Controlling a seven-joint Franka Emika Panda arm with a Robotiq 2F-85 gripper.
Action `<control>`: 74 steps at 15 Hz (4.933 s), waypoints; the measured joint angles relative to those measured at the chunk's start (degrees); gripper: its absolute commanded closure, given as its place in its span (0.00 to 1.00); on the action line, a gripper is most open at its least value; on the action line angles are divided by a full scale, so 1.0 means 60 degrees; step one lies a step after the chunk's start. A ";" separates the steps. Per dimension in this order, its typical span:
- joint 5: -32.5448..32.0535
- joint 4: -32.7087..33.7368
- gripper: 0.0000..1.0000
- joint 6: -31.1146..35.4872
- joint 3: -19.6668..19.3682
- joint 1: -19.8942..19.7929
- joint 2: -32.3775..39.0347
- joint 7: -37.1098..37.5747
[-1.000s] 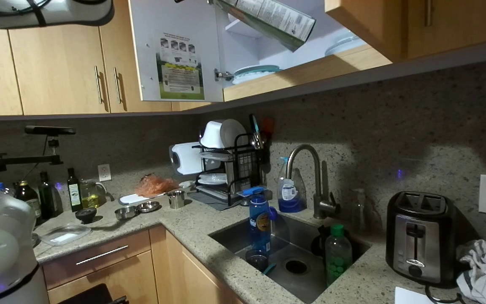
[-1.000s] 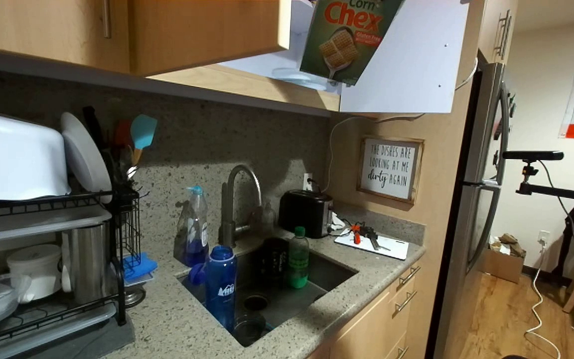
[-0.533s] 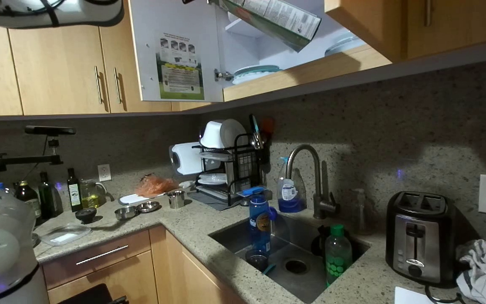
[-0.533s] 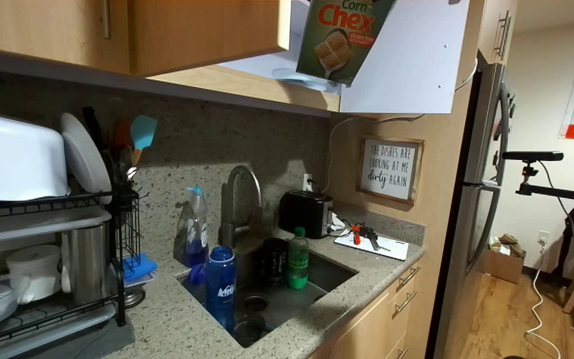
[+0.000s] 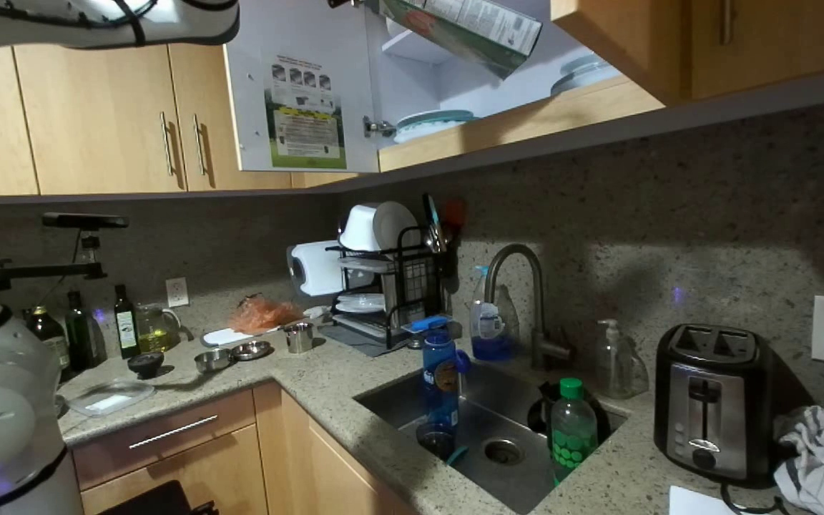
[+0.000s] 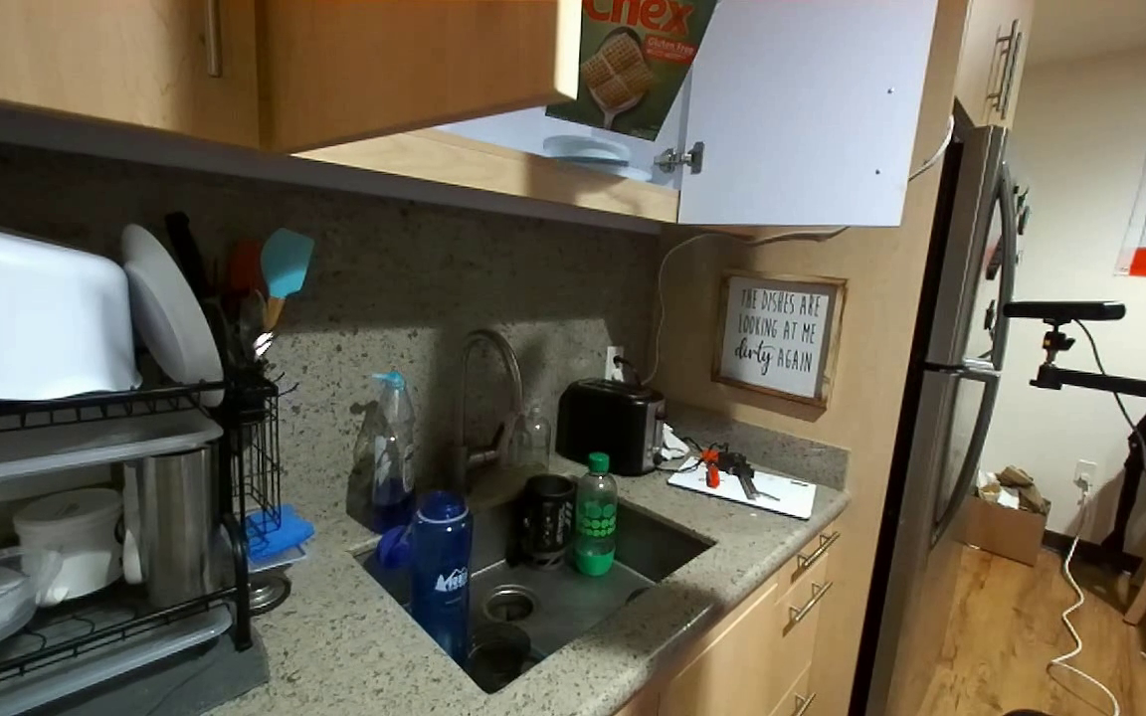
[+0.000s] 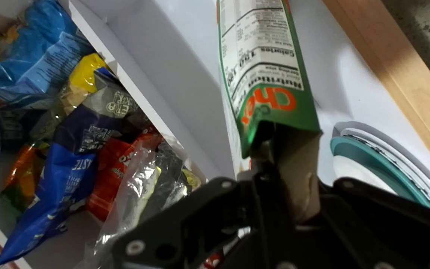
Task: Pick up the green box from the counter and place it inside the open upper cabinet
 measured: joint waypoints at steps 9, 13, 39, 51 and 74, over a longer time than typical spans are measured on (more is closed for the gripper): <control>0.0002 0.0327 0.94 -0.0001 -0.0007 0.0110 0.0362 0.0000; -0.0215 0.0322 0.93 -0.0092 0.0014 0.0091 0.0413 0.0000; -0.5423 0.4139 0.94 -0.2753 0.1669 0.0714 0.3757 0.2255; -0.5415 0.5769 0.93 -0.2752 0.1692 0.1023 0.5460 0.2244; -0.6052 0.6709 0.94 -0.3483 0.1658 0.1321 0.6496 0.3190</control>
